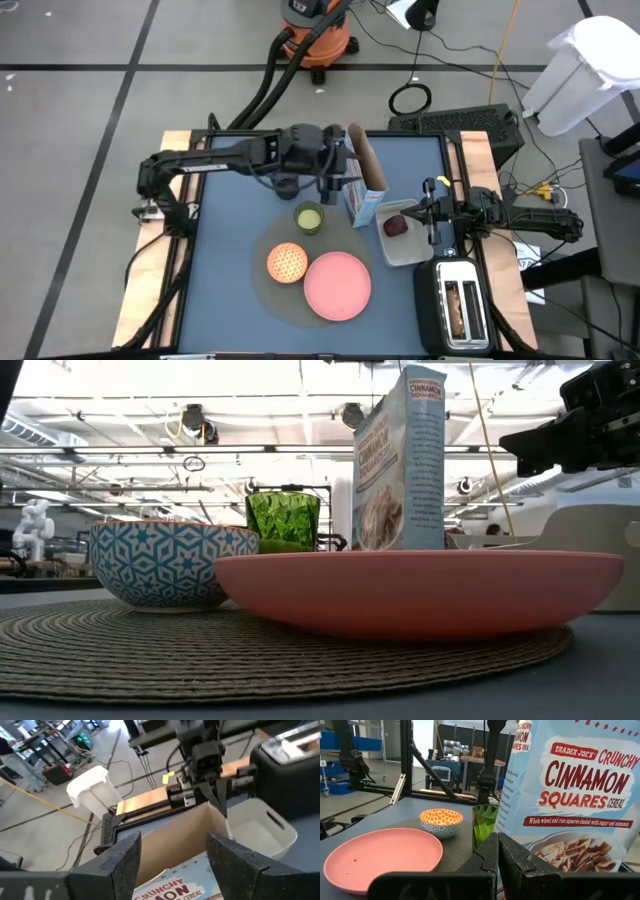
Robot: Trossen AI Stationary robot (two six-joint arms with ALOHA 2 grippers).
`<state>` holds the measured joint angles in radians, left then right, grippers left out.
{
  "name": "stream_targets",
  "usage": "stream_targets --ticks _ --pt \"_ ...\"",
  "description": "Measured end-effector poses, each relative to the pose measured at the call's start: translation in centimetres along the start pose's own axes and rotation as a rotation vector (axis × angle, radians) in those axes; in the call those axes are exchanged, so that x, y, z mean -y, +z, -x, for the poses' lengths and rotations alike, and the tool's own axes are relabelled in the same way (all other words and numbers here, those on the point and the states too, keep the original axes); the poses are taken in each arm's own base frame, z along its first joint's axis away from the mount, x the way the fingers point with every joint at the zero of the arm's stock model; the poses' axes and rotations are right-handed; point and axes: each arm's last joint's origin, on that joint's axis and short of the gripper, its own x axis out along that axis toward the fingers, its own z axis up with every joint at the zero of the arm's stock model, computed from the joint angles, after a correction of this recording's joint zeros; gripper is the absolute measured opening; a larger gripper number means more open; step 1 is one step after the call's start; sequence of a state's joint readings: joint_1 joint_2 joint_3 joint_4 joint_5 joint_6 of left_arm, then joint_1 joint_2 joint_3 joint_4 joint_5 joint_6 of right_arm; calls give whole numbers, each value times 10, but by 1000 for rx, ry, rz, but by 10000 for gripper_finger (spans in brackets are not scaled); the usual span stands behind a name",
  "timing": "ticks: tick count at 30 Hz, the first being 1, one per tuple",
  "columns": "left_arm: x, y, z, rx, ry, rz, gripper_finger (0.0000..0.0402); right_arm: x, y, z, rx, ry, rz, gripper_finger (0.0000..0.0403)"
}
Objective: Arrange a breakfast setting
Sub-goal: Pour the cereal from the cereal box into the red bowl
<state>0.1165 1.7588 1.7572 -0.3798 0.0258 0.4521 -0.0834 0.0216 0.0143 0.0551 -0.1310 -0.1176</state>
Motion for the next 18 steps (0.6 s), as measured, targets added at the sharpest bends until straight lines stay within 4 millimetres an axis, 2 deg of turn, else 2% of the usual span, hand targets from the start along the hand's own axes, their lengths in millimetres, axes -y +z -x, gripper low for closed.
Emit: stream_targets --ticks 6,11,18 --pt "-3 -14 -14 -60 -16 -115 227 0 0 0 0 0 0 0" --pt "-7 -22 -17 -97 -26 -210 227 0 0 0 0 0 -1 0" --pt "-14 -29 -19 -123 -21 -254 227 0 0 0 0 0 -1 0"
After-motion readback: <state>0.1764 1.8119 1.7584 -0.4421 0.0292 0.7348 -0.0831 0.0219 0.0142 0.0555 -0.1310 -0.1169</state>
